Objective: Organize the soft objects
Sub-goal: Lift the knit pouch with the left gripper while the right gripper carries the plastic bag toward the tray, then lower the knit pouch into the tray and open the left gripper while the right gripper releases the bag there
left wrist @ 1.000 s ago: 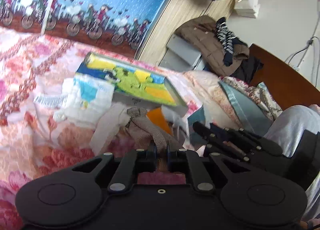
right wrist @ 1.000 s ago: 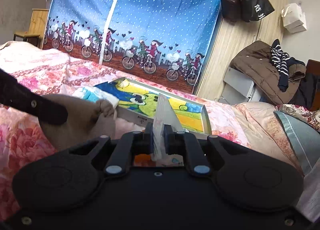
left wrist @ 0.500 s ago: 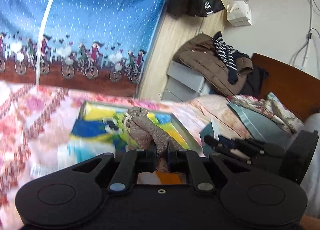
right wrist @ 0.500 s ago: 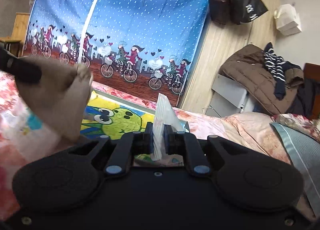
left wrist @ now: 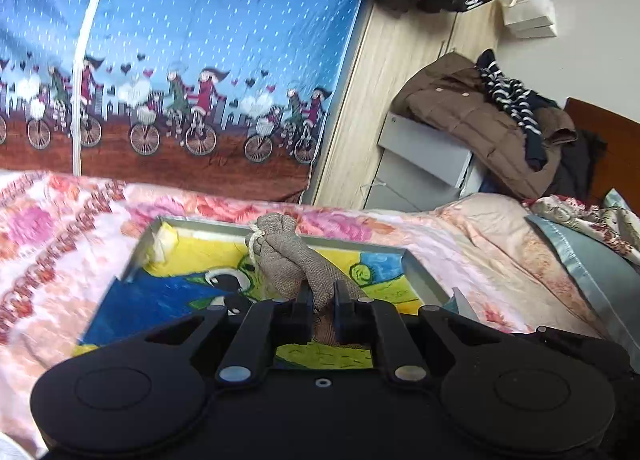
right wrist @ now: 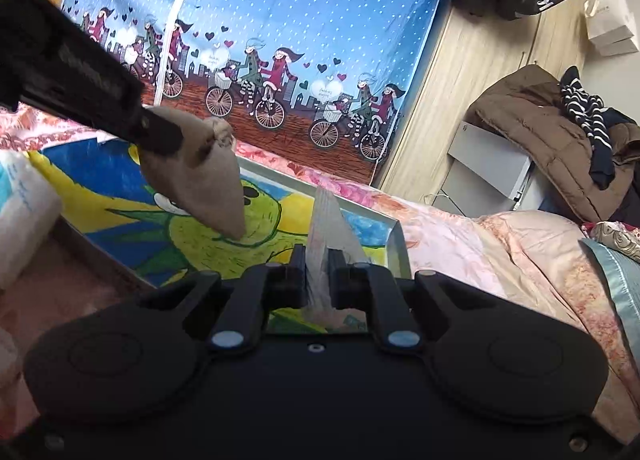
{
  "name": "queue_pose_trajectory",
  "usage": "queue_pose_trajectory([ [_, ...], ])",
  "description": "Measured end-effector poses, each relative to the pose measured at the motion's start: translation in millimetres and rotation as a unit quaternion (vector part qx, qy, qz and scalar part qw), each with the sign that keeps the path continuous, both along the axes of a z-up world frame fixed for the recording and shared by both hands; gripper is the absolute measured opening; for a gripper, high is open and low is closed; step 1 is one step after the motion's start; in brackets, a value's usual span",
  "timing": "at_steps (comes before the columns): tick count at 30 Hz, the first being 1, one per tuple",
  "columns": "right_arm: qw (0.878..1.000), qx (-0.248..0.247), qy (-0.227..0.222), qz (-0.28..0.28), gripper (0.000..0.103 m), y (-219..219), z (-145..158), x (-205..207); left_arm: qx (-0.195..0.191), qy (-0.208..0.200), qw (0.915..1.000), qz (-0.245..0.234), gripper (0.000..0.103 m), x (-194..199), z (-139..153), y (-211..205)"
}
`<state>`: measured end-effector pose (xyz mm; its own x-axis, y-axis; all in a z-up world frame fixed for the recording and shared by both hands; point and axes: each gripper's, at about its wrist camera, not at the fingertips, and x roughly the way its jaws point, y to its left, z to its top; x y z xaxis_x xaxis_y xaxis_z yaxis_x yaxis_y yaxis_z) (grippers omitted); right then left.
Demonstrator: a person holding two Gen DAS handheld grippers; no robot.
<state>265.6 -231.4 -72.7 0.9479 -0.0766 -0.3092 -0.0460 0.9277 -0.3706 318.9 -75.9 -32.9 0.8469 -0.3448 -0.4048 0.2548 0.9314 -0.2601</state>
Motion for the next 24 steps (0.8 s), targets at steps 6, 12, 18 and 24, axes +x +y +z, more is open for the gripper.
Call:
queue_pose_trajectory([
  [6, 0.999, -0.015, 0.027, 0.007, 0.009, 11, -17, 17, 0.028, 0.025, 0.9993, 0.003, 0.01, 11, -22, -7],
  [12, 0.999, -0.01, 0.036, 0.01, 0.026, 17, -13, 22, 0.048, 0.052, 0.9973, 0.02, 0.018, 11, -33, -2],
  [18, 0.999, 0.015, 0.049, 0.018, 0.052, 13, 3, 12, 0.053, 0.069, 0.9959, 0.025, 0.045, 3, -24, 10],
  [24, 0.995, 0.017, 0.086, 0.041, 0.086, 16, 19, 0, 0.065, 0.07, 0.9951, 0.026, 0.06, -13, -13, 18],
])
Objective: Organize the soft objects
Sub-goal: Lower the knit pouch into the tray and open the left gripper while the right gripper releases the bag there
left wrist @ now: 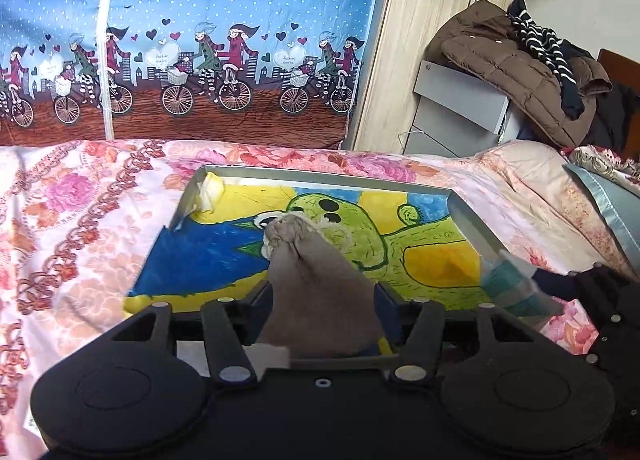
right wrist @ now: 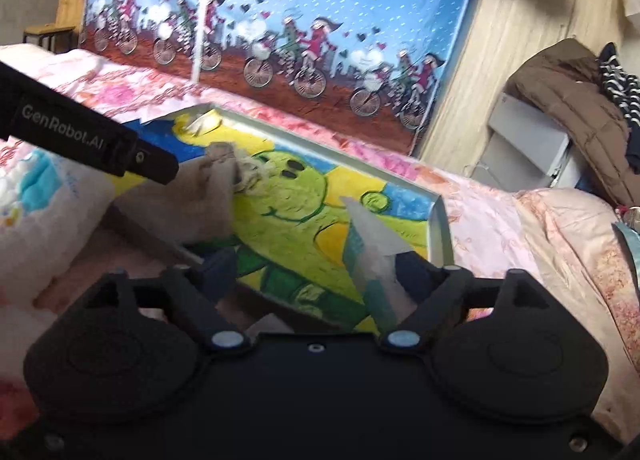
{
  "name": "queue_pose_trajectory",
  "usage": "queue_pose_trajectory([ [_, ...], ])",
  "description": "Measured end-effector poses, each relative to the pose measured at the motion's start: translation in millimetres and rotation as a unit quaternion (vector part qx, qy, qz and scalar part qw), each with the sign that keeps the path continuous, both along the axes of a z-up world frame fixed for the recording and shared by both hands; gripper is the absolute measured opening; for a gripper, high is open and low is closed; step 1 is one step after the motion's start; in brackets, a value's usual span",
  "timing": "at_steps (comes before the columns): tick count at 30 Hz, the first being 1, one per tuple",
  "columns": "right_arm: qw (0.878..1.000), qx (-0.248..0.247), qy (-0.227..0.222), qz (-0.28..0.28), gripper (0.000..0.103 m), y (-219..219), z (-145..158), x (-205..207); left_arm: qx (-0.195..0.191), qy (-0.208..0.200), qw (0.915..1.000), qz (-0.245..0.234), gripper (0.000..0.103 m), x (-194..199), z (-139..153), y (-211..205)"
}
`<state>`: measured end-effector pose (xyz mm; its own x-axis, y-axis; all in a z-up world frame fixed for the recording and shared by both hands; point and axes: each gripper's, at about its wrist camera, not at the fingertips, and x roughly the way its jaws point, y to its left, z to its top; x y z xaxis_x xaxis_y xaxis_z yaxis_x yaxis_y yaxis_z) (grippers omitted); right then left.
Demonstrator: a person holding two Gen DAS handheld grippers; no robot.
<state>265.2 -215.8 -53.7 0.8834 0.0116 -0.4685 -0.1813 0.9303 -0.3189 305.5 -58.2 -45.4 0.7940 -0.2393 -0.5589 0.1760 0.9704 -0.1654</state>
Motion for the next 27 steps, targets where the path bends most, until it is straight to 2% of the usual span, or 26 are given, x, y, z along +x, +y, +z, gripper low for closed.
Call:
queue_pose_trajectory([
  [6, 1.0, 0.002, 0.03, 0.008, 0.095, 2, 3, -5, 0.017, -0.003, 0.9998, -0.003, 0.065, -15, 10, 2],
  [14, 1.0, -0.007, 0.012, 0.01, 0.102, 3, 9, 18, 0.022, -0.004, 0.9998, -0.003, 0.065, -20, 11, 4],
  [17, 0.999, -0.01, 0.048, 0.002, 0.102, 0, 9, 26, 0.021, -0.003, 0.9998, -0.001, 0.065, -19, 10, 9],
  [21, 0.998, -0.021, 0.064, -0.018, 0.102, -3, 3, 28, 0.021, 0.001, 0.9998, 0.005, 0.066, -16, 10, 17],
  [27, 0.999, -0.008, 0.032, -0.03, 0.102, -7, 8, 14, 0.005, -0.002, 0.9998, 0.02, 0.066, -21, 8, 23],
])
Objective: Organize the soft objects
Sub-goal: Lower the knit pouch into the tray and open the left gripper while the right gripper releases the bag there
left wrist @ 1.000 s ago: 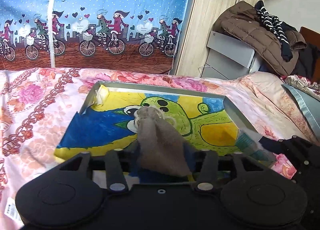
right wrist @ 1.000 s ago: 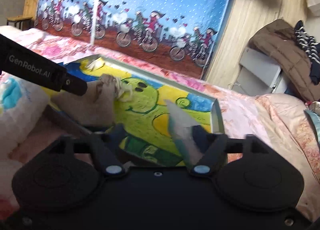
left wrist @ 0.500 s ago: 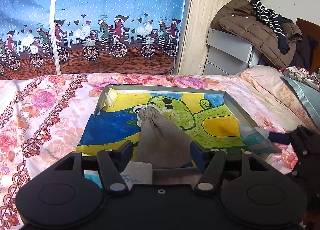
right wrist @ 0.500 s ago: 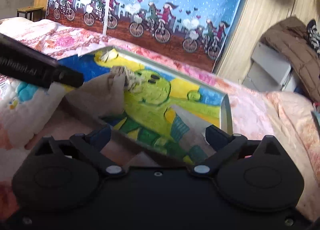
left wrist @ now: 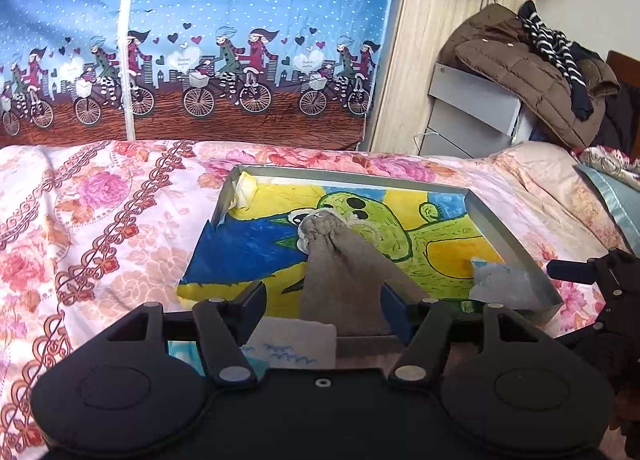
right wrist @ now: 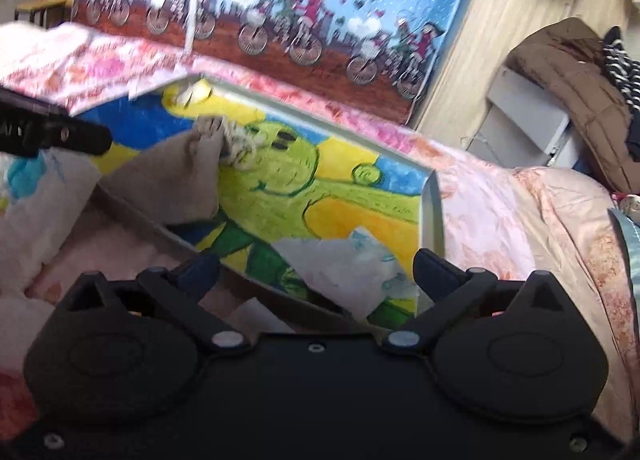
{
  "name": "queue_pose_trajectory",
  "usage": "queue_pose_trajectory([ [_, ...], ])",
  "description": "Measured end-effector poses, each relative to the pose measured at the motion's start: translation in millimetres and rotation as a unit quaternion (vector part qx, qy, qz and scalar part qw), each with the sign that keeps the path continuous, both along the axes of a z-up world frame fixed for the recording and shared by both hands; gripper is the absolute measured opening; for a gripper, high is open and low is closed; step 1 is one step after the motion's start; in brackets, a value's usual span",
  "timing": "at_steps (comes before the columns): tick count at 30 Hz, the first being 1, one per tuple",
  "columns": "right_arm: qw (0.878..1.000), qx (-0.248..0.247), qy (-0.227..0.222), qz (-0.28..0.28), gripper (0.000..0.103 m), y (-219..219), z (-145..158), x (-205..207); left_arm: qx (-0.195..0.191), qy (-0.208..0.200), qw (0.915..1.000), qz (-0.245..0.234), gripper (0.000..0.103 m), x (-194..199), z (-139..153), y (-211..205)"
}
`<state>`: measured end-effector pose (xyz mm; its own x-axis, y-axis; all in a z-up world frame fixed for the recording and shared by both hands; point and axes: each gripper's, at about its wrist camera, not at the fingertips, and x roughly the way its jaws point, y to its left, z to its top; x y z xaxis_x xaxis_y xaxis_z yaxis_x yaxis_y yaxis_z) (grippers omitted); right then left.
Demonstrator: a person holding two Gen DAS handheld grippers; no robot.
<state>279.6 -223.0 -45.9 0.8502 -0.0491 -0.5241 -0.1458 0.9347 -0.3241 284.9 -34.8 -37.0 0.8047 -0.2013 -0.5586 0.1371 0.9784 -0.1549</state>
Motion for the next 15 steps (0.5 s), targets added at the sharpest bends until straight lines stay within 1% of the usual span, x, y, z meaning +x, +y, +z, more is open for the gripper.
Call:
queue_pose_trajectory([
  [4, 0.998, 0.043, -0.039, -0.01, 0.102, -9, 15, -21, 0.001, -0.009, 1.0, 0.004, 0.069, -8, 4, 1],
  [6, 0.996, 0.064, -0.063, -0.016, 0.103, -13, 25, -36, -0.001, -0.018, 0.9998, 0.007, 0.075, -16, 8, 2],
  [8, 0.993, 0.077, -0.09, -0.019, 0.103, -16, 35, -54, -0.001, -0.029, 0.9995, 0.012, 0.077, -27, 14, 3],
  [11, 0.986, 0.11, -0.123, -0.029, 0.103, -22, 47, -80, -0.002, -0.045, 0.9989, 0.015, 0.081, -48, 24, 5],
  [15, 0.975, 0.159, -0.148, -0.045, 0.103, -27, 50, -121, 0.0, -0.066, 0.9977, 0.014, 0.087, -82, 39, 8],
])
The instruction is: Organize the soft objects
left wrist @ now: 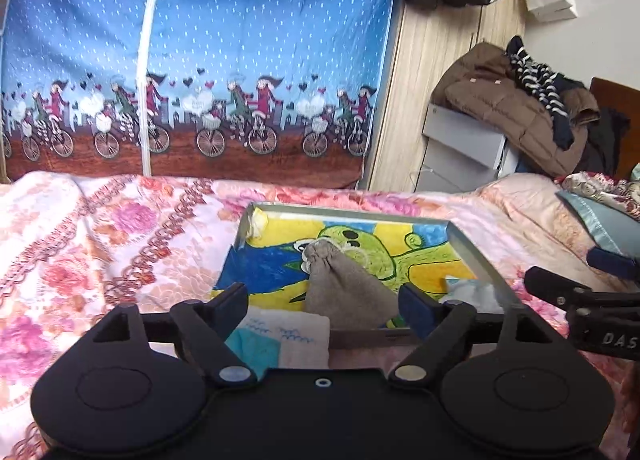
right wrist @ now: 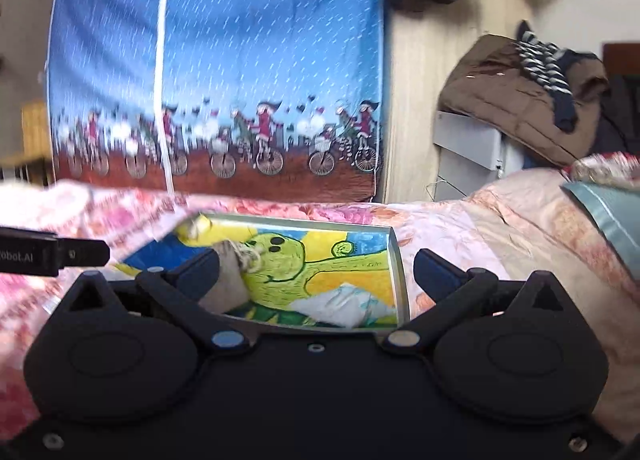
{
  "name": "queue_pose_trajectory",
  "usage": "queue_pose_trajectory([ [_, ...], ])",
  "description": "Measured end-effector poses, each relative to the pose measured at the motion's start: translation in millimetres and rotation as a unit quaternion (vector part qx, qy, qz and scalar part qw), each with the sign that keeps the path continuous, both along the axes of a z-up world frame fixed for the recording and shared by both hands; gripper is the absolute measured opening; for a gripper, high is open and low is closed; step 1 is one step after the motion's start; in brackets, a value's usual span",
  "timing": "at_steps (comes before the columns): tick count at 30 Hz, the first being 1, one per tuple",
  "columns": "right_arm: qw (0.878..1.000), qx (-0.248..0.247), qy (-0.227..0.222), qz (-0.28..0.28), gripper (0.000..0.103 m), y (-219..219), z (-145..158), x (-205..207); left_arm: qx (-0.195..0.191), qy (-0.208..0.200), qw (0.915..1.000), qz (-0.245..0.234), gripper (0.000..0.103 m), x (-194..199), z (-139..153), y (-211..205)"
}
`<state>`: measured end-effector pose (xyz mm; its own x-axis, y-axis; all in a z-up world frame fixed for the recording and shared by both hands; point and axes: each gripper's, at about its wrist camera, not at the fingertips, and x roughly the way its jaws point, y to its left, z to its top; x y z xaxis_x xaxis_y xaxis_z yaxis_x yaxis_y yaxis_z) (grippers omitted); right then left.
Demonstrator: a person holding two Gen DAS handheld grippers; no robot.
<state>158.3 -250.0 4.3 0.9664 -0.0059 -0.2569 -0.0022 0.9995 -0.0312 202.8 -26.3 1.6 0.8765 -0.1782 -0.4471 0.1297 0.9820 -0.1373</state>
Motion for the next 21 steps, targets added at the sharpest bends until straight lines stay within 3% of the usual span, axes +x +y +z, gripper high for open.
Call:
queue_pose_trajectory([
  [10, 0.999, 0.033, -0.009, -0.015, 0.103, 14, 0, -84, 0.004, -0.044, 0.9988, 0.021, 0.097, -97, 12, 15],
  [21, 0.997, 0.068, 0.005, -0.032, 0.103, 19, -13, -122, 0.018, -0.054, 0.9981, 0.021, 0.102, -167, 15, 26],
])
